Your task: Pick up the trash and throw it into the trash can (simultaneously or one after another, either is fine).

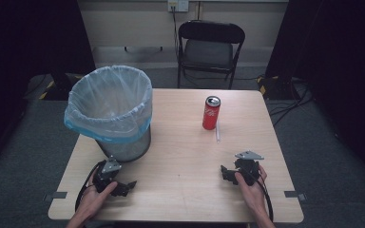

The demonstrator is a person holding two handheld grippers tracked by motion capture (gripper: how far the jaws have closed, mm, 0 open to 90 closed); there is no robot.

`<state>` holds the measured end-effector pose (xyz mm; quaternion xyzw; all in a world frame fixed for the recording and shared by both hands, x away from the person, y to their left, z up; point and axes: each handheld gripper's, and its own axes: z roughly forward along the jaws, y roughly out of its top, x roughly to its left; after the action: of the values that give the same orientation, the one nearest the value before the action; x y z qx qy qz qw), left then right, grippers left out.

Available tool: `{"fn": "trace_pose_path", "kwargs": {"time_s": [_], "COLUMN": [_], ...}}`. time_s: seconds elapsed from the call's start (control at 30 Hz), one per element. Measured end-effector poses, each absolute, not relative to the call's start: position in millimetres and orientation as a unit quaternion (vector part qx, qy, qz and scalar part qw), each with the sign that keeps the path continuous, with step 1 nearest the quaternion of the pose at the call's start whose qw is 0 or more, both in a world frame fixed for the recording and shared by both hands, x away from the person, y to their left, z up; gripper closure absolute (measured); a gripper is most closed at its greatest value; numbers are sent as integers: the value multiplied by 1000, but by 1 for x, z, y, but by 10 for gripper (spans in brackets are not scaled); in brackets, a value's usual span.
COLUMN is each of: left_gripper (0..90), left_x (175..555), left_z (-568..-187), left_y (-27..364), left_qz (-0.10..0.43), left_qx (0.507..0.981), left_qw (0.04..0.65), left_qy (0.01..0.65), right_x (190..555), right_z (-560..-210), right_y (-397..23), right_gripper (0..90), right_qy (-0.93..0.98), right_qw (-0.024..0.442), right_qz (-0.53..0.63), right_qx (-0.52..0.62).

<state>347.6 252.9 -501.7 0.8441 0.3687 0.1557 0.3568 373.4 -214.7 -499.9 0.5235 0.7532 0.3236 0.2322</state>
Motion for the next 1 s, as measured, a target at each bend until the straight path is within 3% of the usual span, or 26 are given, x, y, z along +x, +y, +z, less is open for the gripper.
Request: {"fn": "trace_pose_path", "kwargs": {"time_s": [0.33, 0.43, 0.63, 0.93, 1.0], "left_gripper": [18, 18, 17, 18, 18], "left_x": [348, 347, 347, 347, 347], "left_z": [-502, -502, -502, -502, -502], "left_y": [253, 253, 253, 253, 253], "left_qz": [156, 156, 157, 157, 157], "left_qx": [844, 843, 843, 843, 843], "left_qw": [356, 356, 356, 356, 356], "left_qy": [370, 371, 371, 371, 371], "right_x": [375, 375, 376, 387, 393], "right_z": [-497, -494, -482, -467, -461], "right_y": [-215, -217, -217, -209, -205], "right_gripper": [123, 191, 217, 263, 268], "right_qy": [762, 762, 775, 774, 780], "right_qw": [222, 212, 176, 153, 165], "right_qz": [313, 318, 345, 382, 378], "right_qx": [522, 522, 499, 481, 470]}}
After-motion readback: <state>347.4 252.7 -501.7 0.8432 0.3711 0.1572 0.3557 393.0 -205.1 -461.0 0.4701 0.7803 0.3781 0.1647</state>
